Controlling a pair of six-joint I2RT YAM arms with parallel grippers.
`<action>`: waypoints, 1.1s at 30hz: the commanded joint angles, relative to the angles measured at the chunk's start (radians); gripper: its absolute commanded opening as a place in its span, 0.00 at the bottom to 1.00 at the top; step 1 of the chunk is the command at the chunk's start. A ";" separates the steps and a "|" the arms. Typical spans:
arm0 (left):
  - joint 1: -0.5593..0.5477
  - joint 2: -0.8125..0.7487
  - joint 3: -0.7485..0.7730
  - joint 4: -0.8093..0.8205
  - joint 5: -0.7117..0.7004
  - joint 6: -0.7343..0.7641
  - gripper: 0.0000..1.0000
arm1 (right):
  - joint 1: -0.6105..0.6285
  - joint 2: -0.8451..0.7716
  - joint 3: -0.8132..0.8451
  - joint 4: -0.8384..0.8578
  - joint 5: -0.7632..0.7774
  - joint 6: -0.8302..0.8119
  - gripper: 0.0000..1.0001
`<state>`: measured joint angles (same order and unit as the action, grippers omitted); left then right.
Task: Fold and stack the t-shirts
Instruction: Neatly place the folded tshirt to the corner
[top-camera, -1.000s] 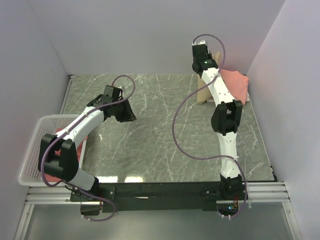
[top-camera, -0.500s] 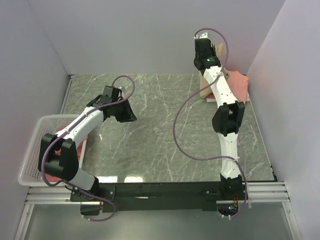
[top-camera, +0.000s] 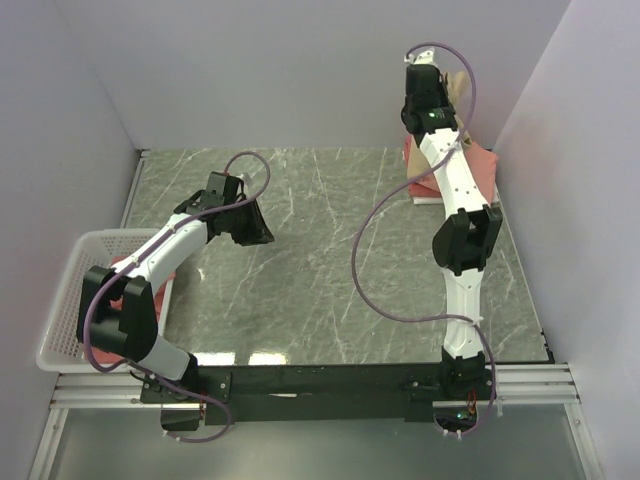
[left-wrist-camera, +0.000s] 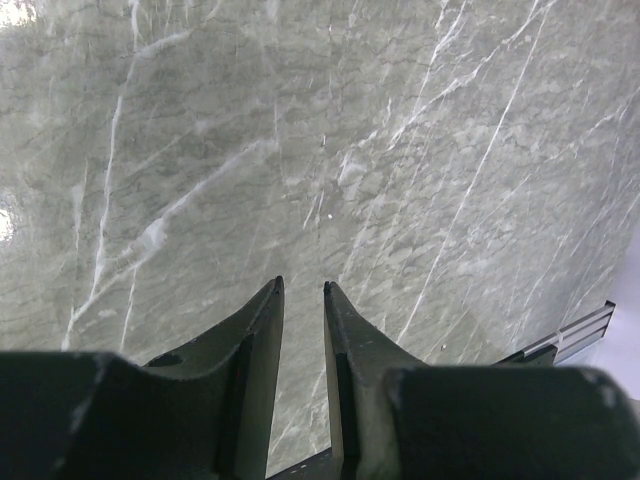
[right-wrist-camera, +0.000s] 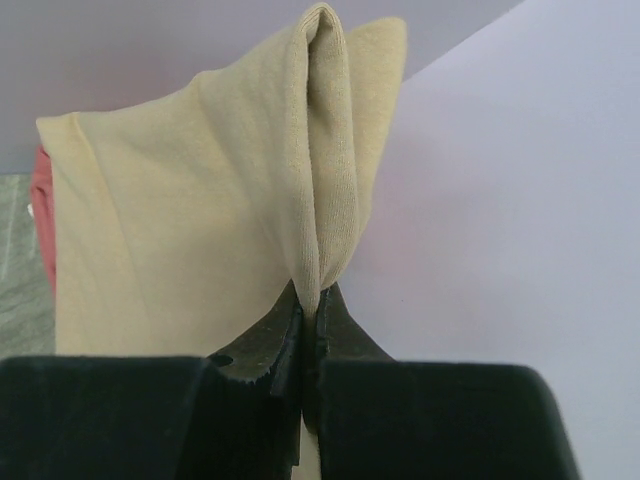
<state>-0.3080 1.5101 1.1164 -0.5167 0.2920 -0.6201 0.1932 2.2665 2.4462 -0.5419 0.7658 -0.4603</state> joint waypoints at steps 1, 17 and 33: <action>0.003 0.004 -0.009 0.033 0.024 0.017 0.29 | -0.049 -0.081 -0.016 0.046 -0.016 0.032 0.00; 0.003 0.042 -0.003 0.037 0.038 0.017 0.30 | -0.219 0.071 -0.039 -0.036 -0.140 0.371 0.85; 0.003 -0.021 0.005 0.015 -0.037 0.014 0.33 | -0.014 -0.315 -0.440 -0.040 -0.381 0.739 0.89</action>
<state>-0.3080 1.5501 1.1137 -0.5102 0.2935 -0.6205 0.1005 2.1071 2.1315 -0.6357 0.4282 0.1631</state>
